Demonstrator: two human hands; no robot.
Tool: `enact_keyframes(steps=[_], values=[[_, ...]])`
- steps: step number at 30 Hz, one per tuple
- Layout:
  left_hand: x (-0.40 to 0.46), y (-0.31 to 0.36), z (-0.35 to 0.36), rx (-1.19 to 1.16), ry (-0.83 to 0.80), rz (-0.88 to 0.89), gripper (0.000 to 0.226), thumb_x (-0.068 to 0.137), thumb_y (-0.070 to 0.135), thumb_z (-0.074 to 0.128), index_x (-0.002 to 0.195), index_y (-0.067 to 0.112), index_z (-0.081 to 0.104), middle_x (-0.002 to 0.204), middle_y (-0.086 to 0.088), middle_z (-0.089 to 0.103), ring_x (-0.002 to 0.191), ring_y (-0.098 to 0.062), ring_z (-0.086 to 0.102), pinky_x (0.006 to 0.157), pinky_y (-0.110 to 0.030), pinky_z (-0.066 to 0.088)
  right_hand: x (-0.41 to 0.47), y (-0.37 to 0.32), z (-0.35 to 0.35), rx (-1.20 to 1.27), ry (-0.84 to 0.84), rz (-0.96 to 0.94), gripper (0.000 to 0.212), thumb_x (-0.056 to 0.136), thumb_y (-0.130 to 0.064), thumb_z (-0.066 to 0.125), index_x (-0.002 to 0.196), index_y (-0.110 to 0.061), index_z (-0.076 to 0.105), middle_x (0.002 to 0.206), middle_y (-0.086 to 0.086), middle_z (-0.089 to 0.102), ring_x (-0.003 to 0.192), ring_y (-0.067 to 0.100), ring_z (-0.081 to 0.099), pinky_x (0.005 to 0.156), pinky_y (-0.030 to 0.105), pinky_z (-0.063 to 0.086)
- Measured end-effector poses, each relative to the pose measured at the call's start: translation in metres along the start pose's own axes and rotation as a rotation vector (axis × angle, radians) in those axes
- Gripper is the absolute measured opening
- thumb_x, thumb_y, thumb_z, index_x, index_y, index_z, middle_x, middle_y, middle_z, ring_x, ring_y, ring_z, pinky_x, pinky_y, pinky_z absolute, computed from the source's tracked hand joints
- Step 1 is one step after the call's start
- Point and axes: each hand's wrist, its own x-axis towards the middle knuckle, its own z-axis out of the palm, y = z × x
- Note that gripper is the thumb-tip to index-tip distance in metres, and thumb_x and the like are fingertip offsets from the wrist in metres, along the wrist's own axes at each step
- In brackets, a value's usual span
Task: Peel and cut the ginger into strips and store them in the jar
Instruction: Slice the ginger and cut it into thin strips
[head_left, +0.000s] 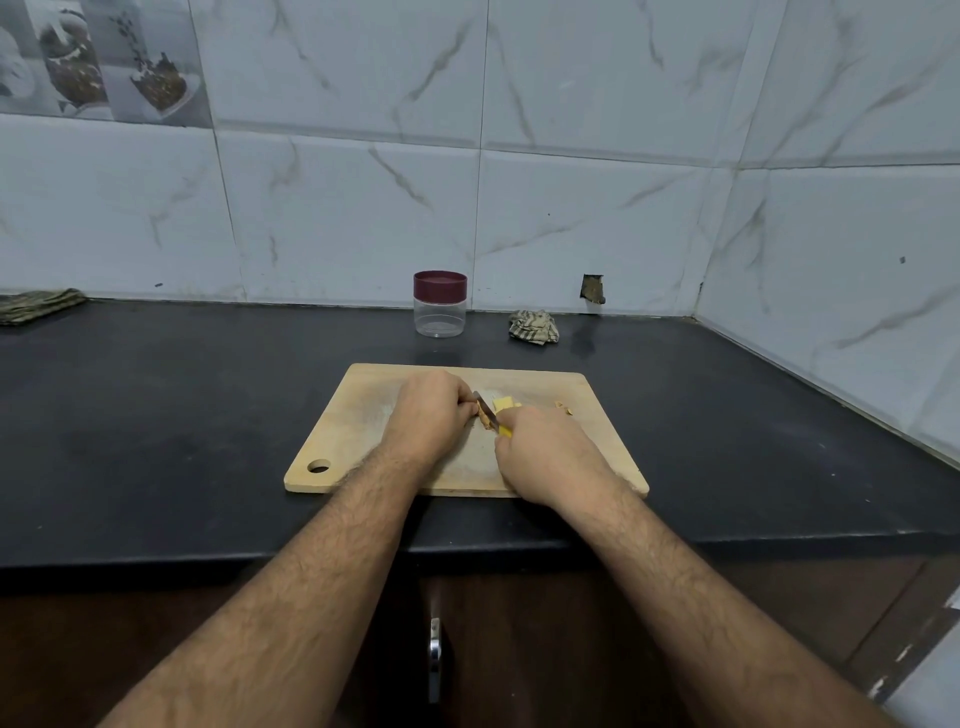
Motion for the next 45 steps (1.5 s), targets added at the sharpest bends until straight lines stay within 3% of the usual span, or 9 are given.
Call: enact_keyframes(steps=[4, 9, 16, 21, 26, 32, 38, 42, 45], values=[[0.0, 0.0, 0.0, -0.007, 0.006, 0.01, 0.013, 0.089, 0.017, 0.067, 0.087, 0.014, 0.08, 0.097, 0.005, 0.076, 0.088, -0.011, 0.065, 0.073, -0.02, 0.04, 0.003, -0.002, -0.001, 0.004, -0.014, 0.003, 0.041, 0.091, -0.012, 0.043, 0.125, -0.025, 0.061, 0.113, 0.005, 0.064, 0.101, 0.026, 0.057, 0.072, 0.032, 0.044], [0.0, -0.001, 0.0, -0.02, 0.0, 0.014, 0.013, 0.088, 0.015, 0.067, 0.084, 0.015, 0.08, 0.095, 0.007, 0.076, 0.09, -0.011, 0.065, 0.072, -0.021, 0.04, 0.009, -0.005, -0.002, -0.015, -0.022, 0.023, 0.015, 0.091, -0.013, 0.044, 0.093, -0.022, 0.056, 0.086, 0.001, 0.053, 0.084, 0.024, 0.049, 0.066, 0.03, 0.038], [0.0, -0.001, 0.001, 0.003, 0.002, -0.007, 0.013, 0.089, 0.018, 0.066, 0.087, 0.016, 0.079, 0.095, 0.006, 0.075, 0.089, -0.013, 0.065, 0.079, -0.028, 0.049, 0.01, -0.013, -0.007, -0.035, -0.043, 0.053, 0.017, 0.094, -0.013, 0.046, 0.101, -0.018, 0.06, 0.091, 0.002, 0.053, 0.083, 0.023, 0.049, 0.065, 0.028, 0.039], [0.0, -0.001, 0.002, 0.023, 0.002, -0.028, 0.014, 0.09, 0.022, 0.066, 0.087, 0.016, 0.079, 0.092, 0.004, 0.075, 0.088, -0.015, 0.065, 0.077, -0.03, 0.049, 0.0, -0.019, -0.011, -0.044, -0.067, 0.068, 0.027, 0.093, -0.009, 0.043, 0.113, -0.013, 0.06, 0.108, 0.006, 0.059, 0.086, 0.023, 0.049, 0.068, 0.03, 0.041], [-0.002, 0.001, 0.001, 0.027, 0.025, -0.042, 0.014, 0.092, 0.023, 0.066, 0.087, 0.018, 0.078, 0.088, 0.004, 0.074, 0.084, -0.012, 0.062, 0.072, -0.024, 0.043, -0.02, -0.02, -0.017, -0.059, -0.086, 0.09, 0.014, 0.09, -0.005, 0.043, 0.093, -0.016, 0.05, 0.094, 0.004, 0.048, 0.083, 0.024, 0.05, 0.066, 0.032, 0.042], [-0.004, 0.002, 0.001, 0.026, 0.042, -0.027, 0.013, 0.092, 0.021, 0.065, 0.089, 0.018, 0.078, 0.089, 0.005, 0.074, 0.083, -0.009, 0.061, 0.072, -0.022, 0.04, -0.042, -0.011, -0.017, -0.075, -0.081, 0.067, 0.029, 0.092, -0.008, 0.042, 0.115, -0.015, 0.059, 0.098, 0.004, 0.056, 0.087, 0.023, 0.053, 0.068, 0.032, 0.042], [-0.006, 0.004, 0.0, 0.031, 0.045, -0.024, 0.014, 0.093, 0.02, 0.063, 0.093, 0.019, 0.077, 0.092, 0.005, 0.073, 0.086, -0.01, 0.06, 0.074, -0.022, 0.042, -0.037, 0.003, -0.014, -0.028, -0.067, 0.085, 0.029, 0.093, -0.013, 0.041, 0.115, -0.017, 0.06, 0.099, 0.002, 0.058, 0.089, 0.022, 0.056, 0.069, 0.032, 0.044], [-0.005, 0.004, 0.0, 0.009, 0.031, -0.024, 0.013, 0.091, 0.019, 0.063, 0.09, 0.019, 0.076, 0.089, 0.005, 0.073, 0.082, -0.009, 0.059, 0.072, -0.022, 0.042, -0.024, 0.004, -0.014, 0.009, -0.067, 0.096, 0.025, 0.092, -0.014, 0.042, 0.108, -0.016, 0.061, 0.087, 0.001, 0.058, 0.076, 0.022, 0.059, 0.057, 0.029, 0.042], [-0.005, 0.003, -0.002, -0.01, 0.024, -0.022, 0.013, 0.09, 0.018, 0.063, 0.089, 0.018, 0.076, 0.087, 0.005, 0.072, 0.079, -0.007, 0.057, 0.07, -0.022, 0.041, -0.014, 0.004, -0.016, -0.016, -0.025, 0.099, 0.015, 0.093, -0.015, 0.044, 0.097, -0.015, 0.059, 0.08, -0.001, 0.053, 0.076, 0.023, 0.059, 0.053, 0.029, 0.038]])
